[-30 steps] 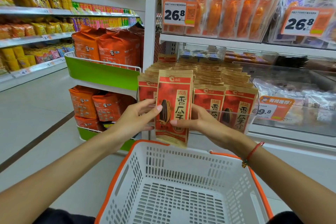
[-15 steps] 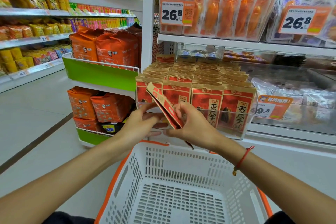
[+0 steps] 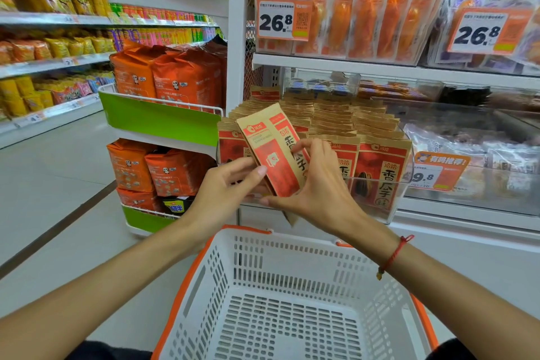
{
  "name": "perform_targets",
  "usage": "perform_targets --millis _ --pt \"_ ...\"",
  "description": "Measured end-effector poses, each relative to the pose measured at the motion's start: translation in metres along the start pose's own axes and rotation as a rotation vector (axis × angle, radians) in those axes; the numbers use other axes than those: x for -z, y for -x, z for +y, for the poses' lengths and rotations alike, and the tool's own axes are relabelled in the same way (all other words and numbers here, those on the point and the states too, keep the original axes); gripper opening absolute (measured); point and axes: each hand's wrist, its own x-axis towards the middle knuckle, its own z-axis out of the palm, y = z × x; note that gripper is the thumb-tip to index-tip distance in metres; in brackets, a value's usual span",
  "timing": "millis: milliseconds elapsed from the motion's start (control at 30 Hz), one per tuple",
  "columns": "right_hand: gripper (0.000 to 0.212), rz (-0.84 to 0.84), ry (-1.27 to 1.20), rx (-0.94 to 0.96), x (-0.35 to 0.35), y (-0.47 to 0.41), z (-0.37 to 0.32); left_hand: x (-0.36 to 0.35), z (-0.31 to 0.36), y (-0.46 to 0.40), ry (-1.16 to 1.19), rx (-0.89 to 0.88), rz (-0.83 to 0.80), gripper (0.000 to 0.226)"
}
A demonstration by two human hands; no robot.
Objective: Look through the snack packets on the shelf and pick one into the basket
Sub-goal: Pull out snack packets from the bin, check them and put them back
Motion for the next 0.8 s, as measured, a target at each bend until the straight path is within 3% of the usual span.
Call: perform_targets --millis 67,133,300,500,800 --pt "0.102 -0.053 -0.077 -0.009 0.003 -0.001 -0.002 0.005 -0.001 -0.002 0.031 0.048 0.037 0.018" --pt "0.103 -0.089 -0.185 -0.038 0.007 -0.002 -0.003 0.009 -0.002 -0.003 0.025 0.072 0.073 0.019" --pt "0.049 0.0 -0.347 -0.148 0.014 -0.007 -0.002 0.016 -0.004 -0.004 0.029 0.103 0.108 0.028" --pt "0.012 0.154 -0.296 -0.208 0.016 -0.008 0.006 0.013 -0.005 -0.005 -0.036 0.109 0.09 0.035" --pt "0.018 0.198 -0.139 -0.128 0.013 -0.009 0.014 0.011 -0.011 -0.006 -0.107 0.155 0.034 0.04"
